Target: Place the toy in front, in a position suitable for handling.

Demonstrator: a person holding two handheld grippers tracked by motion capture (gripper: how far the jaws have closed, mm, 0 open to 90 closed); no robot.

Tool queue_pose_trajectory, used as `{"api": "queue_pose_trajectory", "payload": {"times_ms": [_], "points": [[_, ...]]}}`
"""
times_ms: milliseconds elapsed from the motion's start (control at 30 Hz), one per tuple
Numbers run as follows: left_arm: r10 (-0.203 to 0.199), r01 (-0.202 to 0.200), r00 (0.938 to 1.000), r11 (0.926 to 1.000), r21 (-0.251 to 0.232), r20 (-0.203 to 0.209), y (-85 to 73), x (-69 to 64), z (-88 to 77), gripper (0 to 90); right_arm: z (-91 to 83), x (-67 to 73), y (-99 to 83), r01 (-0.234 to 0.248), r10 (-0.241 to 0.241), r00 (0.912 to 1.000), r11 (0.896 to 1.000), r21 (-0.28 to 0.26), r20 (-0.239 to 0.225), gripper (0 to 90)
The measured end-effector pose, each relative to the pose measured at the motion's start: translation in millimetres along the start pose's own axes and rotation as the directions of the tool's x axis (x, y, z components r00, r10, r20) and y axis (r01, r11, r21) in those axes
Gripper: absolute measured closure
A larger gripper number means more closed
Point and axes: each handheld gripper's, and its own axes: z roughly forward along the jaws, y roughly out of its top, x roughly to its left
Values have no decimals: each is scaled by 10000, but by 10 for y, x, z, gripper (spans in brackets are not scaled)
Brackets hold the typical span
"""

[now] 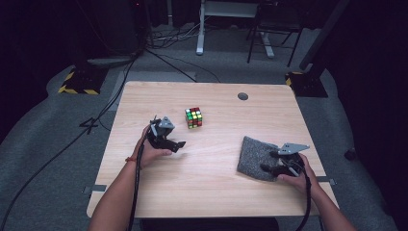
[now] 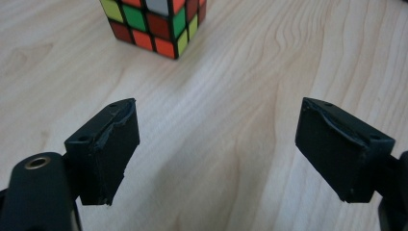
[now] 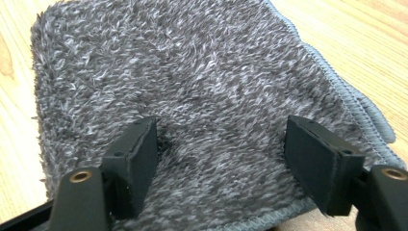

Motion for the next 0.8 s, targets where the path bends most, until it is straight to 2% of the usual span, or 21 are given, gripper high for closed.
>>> {"api": "queue_pose_trajectory", "payload": {"times_ms": [100,233,367,567,800], "points": [[-3,3,10000,10000,-94,-6,124,63,71,159,-3,-1,-6,-36,36,10000,10000,-33,9,287],[173,-174,9998,9998,-30,-111,216,96,115,159,-2,-1,-7,-29,29,10000,10000,-39,1,286],[154,-157,9998,9996,-214,-157,317,164,152,158,-1,0,-7,-12,12,10000,10000,-45,14,286],[293,-294,9996,9994,-172,-38,474,239,232,155,1,5,-9,-29,29,10000,10000,-52,45,284],[417,-417,9991,9991,39,-53,551,250,375,156,5,-5,-17,-19,18,10000,9999,-133,-21,282]]}}
